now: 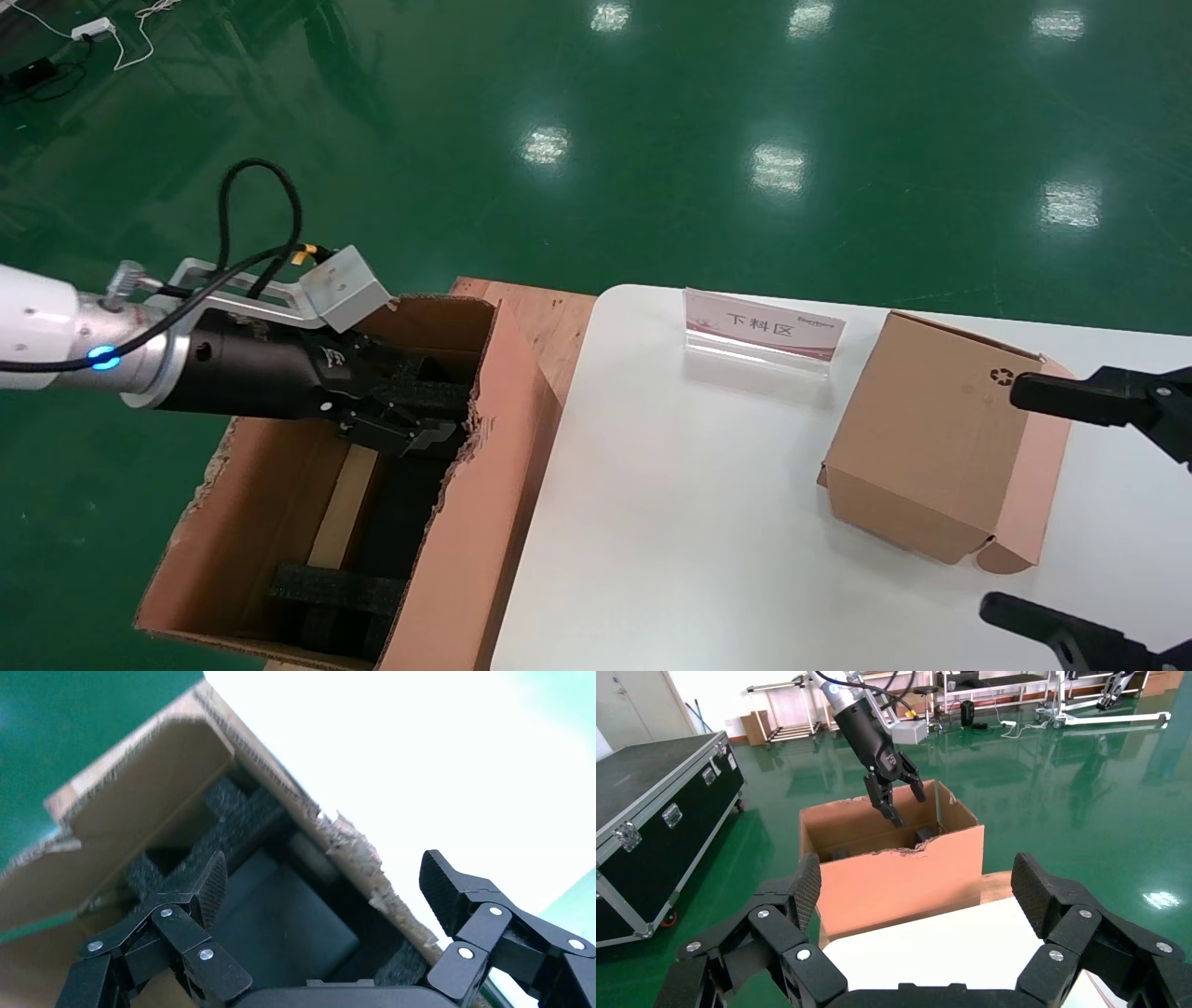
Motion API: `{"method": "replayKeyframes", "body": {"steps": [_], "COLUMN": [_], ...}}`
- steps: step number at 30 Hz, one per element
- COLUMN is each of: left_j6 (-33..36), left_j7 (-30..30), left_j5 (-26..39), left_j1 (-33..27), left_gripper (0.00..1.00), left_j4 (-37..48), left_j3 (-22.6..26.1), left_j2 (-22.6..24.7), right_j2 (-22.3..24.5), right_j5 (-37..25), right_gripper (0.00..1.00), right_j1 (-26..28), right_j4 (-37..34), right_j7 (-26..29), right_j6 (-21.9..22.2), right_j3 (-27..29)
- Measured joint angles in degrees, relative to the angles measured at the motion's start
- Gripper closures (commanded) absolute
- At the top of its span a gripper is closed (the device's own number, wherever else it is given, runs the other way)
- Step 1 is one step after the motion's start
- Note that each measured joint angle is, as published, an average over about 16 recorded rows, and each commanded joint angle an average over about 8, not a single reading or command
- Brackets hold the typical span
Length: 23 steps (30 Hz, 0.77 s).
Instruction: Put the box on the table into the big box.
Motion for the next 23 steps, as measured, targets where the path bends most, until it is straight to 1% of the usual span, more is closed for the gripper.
{"method": "replayKeyframes", "body": {"steps": [6, 13, 16, 23], "left_j6": [0.49, 1.74, 2.43, 3.28], "left_j7": [2.61, 1.31, 1.28, 1.55], "left_j5": [-1.31, -0.61, -0.65, -0.87], "left_j1": [1.12, 3.26, 4.56, 6.21], "left_gripper": [0.00, 0.00, 0.00, 0.00], "left_j4": [0.10, 0.56, 0.78, 1.06], "left_j3": [-1.81, -4.31, -5.98, -8.14], "left_j2": [-0.50, 1.26, 1.94, 2.66], "right_j2": [0.00, 0.00, 0.00, 0.00], "right_j5": [0.00, 0.00, 0.00, 0.00], "right_gripper": [0.00, 0.00, 0.00, 0.00], "right_j1": [0.00, 0.00, 0.00, 0.00], "right_j4": [0.00, 0.00, 0.00, 0.00], "right_j7": [0.00, 0.00, 0.00, 0.00], "right_j6": [0.00, 0.00, 0.00, 0.00], "right_j3": [0.00, 0.00, 0.00, 0.00]}}
